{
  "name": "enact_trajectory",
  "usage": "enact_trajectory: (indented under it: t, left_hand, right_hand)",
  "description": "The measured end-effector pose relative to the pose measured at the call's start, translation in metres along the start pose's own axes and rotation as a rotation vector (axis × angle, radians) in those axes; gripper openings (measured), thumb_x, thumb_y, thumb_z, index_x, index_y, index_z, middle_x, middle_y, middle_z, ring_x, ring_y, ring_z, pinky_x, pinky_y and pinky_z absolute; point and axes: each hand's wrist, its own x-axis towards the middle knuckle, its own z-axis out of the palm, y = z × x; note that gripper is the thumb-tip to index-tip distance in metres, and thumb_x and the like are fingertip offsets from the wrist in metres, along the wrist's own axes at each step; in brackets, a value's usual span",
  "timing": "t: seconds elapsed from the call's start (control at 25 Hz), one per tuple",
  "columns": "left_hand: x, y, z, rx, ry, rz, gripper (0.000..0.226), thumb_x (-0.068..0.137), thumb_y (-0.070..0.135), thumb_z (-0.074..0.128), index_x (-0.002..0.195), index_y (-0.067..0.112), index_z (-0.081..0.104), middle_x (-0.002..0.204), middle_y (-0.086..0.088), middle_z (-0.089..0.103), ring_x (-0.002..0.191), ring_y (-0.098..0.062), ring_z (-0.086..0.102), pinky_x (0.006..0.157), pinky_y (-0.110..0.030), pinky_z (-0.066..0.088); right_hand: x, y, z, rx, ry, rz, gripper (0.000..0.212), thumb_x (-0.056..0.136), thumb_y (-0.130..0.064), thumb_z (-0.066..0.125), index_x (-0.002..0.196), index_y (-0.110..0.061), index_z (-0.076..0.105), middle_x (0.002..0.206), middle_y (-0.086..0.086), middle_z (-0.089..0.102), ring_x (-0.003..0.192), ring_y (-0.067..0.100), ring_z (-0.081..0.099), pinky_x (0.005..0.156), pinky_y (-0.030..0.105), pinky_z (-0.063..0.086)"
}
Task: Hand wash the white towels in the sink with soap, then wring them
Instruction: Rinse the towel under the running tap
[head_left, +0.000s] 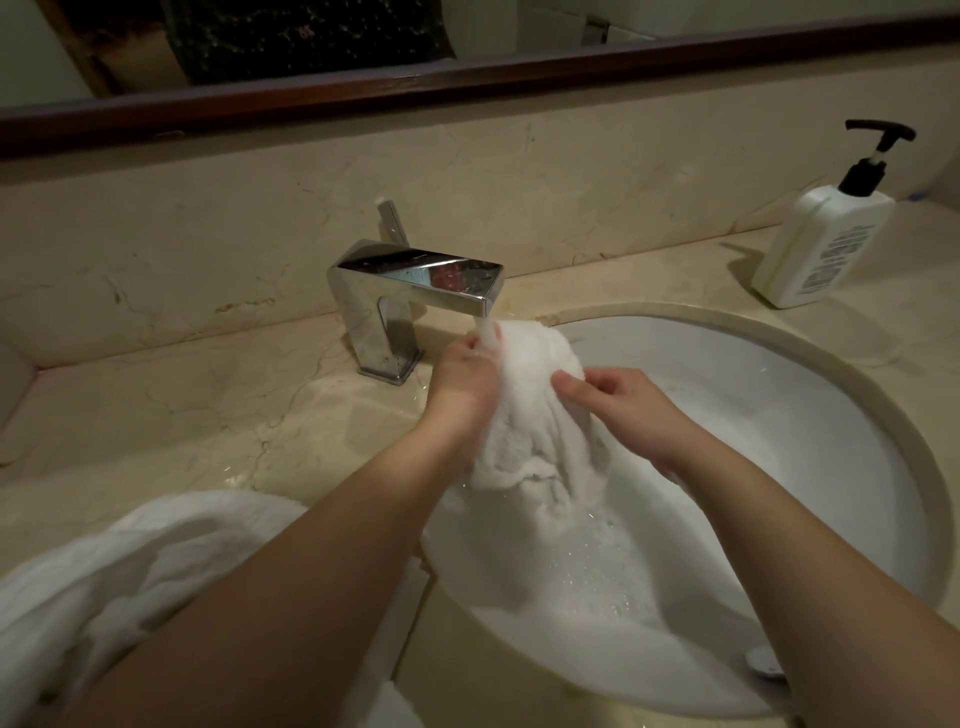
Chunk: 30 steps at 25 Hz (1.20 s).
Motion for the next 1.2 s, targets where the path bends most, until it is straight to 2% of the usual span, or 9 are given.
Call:
enact_trajectory:
  t: [0.08,0.2,0.36,0.56,0.72,0.84,0.96,1.08,1.2]
  left_hand:
    - [0.001,-0.001,-0.001,-0.027,-0.009,-0.057,0.044,0.094,0.055,0.056,0.104,0.014,0.068,0.102,-0.020,0.073,0.099,-0.041,0.071,0.094,-0.053,0.057]
    - [-0.002,-0.003,-0.004,0.074,-0.084,-0.051,0.067,0.081,0.068,0.062,0.129,0.021,0.057,0.119,-0.006,0.070,0.107,-0.030,0.068,0.100,-0.052,0.053]
    - [-0.006,-0.009,-0.009,0.260,-0.376,0.168,0.062,0.062,0.074,0.078,0.107,0.031,0.071,0.100,0.000,0.078,0.095,-0.025,0.075,0.093,-0.053,0.056]
    - [-0.003,-0.003,-0.013,0.519,-0.231,0.259,0.019,0.092,0.039,0.073,0.082,0.026,0.065,0.076,0.007,0.066,0.070,-0.008,0.062,0.061,-0.019,0.045]
    - [-0.005,-0.005,-0.013,0.620,-0.089,0.292,0.031,0.095,0.047,0.066,0.101,0.017,0.072,0.117,-0.002,0.058,0.100,-0.018,0.057,0.082,-0.031,0.047]
    - [-0.018,0.002,-0.011,0.387,-0.091,0.279,0.030,0.099,0.042,0.061,0.082,0.018,0.067,0.089,-0.003,0.068,0.083,-0.020,0.064,0.076,-0.038,0.053]
    - [-0.012,0.002,-0.007,0.083,-0.029,0.059,0.032,0.099,0.047,0.057,0.107,0.018,0.070,0.098,-0.001,0.074,0.092,-0.021,0.070,0.088,-0.045,0.058]
    - [-0.007,0.002,-0.008,-0.168,-0.003,-0.180,0.037,0.096,0.045,0.059,0.115,0.014,0.068,0.106,-0.013,0.076,0.098,-0.034,0.073,0.093,-0.056,0.057]
    - [-0.004,-0.003,-0.008,-0.167,-0.026,-0.202,0.038,0.092,0.039,0.061,0.109,0.006,0.071,0.101,-0.019,0.077,0.089,-0.036,0.075,0.091,-0.055,0.058]
  right_hand:
    - [-0.004,-0.008,0.009,0.231,-0.002,-0.011,0.029,0.100,-0.037,0.057,0.103,-0.011,0.071,0.094,0.002,0.077,0.086,0.020,0.073,0.082,0.034,0.057]
    - [-0.001,-0.018,0.020,0.418,0.051,-0.051,0.033,0.103,-0.035,0.051,0.111,-0.010,0.070,0.101,0.010,0.077,0.095,0.025,0.074,0.086,0.037,0.060]
    - [0.010,-0.020,0.015,0.533,0.064,0.027,0.043,0.100,-0.037,0.051,0.099,0.003,0.067,0.100,0.018,0.073,0.093,0.035,0.070,0.084,0.043,0.055]
    - [0.009,-0.013,0.010,0.323,0.101,-0.051,0.019,0.097,-0.019,0.058,0.096,-0.006,0.071,0.096,0.016,0.074,0.091,0.031,0.070,0.081,0.042,0.055]
    - [0.006,-0.014,0.009,0.211,0.184,-0.145,0.013,0.094,-0.020,0.069,0.098,-0.011,0.075,0.095,0.014,0.075,0.091,0.032,0.071,0.081,0.046,0.058]
    - [0.006,-0.013,0.010,0.204,0.258,-0.091,0.024,0.093,-0.035,0.069,0.096,-0.011,0.073,0.091,0.009,0.073,0.081,0.025,0.069,0.081,0.042,0.057]
    - [-0.002,-0.008,0.006,0.103,0.046,0.034,0.038,0.092,-0.059,0.056,0.101,-0.025,0.071,0.101,-0.008,0.073,0.094,0.009,0.067,0.088,0.030,0.053]
    - [-0.008,-0.004,0.013,0.084,-0.099,0.018,0.028,0.097,-0.045,0.057,0.109,-0.024,0.070,0.097,-0.010,0.074,0.087,0.006,0.070,0.077,0.022,0.053]
    - [-0.007,-0.013,0.022,0.243,0.032,-0.055,0.023,0.101,-0.030,0.058,0.115,-0.016,0.069,0.101,0.002,0.077,0.092,0.021,0.074,0.083,0.034,0.058]
